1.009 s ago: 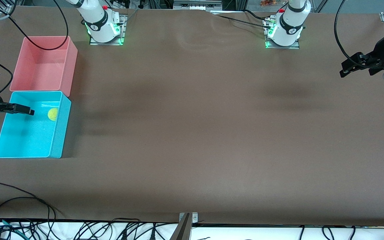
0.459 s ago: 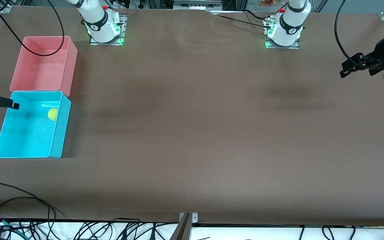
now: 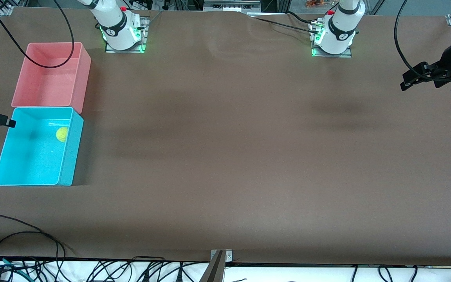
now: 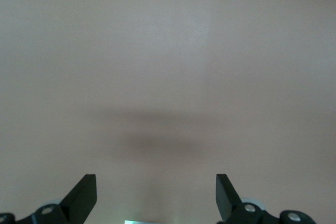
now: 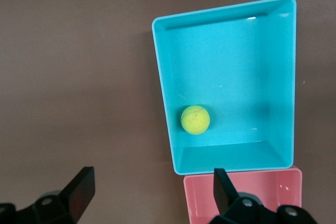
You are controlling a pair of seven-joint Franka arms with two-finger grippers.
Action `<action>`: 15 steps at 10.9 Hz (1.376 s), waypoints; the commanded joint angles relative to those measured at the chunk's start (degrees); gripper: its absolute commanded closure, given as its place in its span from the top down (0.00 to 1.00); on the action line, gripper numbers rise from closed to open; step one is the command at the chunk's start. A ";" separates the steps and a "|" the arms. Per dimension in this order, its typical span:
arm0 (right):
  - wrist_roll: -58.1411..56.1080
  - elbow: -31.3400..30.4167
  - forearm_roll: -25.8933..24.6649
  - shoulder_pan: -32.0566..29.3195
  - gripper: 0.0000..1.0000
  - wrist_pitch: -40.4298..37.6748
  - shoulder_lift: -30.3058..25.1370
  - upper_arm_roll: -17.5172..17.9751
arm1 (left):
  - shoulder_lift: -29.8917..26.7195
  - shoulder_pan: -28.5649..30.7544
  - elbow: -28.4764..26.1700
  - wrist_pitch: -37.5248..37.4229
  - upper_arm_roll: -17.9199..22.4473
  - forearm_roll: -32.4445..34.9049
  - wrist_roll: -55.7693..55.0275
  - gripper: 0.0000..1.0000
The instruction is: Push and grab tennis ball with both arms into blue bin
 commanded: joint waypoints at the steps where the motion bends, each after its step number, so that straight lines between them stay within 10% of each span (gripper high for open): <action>1: 1.90 3.83 0.10 0.16 1.00 -2.54 0.89 0.05 | 0.37 0.31 1.95 -1.18 -0.30 1.16 -0.38 1.00; 9: 2.34 7.79 -2.62 2.71 1.00 -11.43 -0.69 0.57 | 0.64 -0.39 3.01 -0.65 -1.09 2.47 -0.56 1.00; 12: 9.94 -3.24 -8.86 -3.16 1.00 -7.15 -12.43 15.91 | 0.46 -0.48 3.01 -1.09 -1.35 4.32 -0.56 1.00; 15: 11.92 -8.99 -10.46 -7.12 1.00 -1.68 -17.38 23.23 | 0.46 -0.48 3.01 -1.09 -1.35 4.32 -0.47 1.00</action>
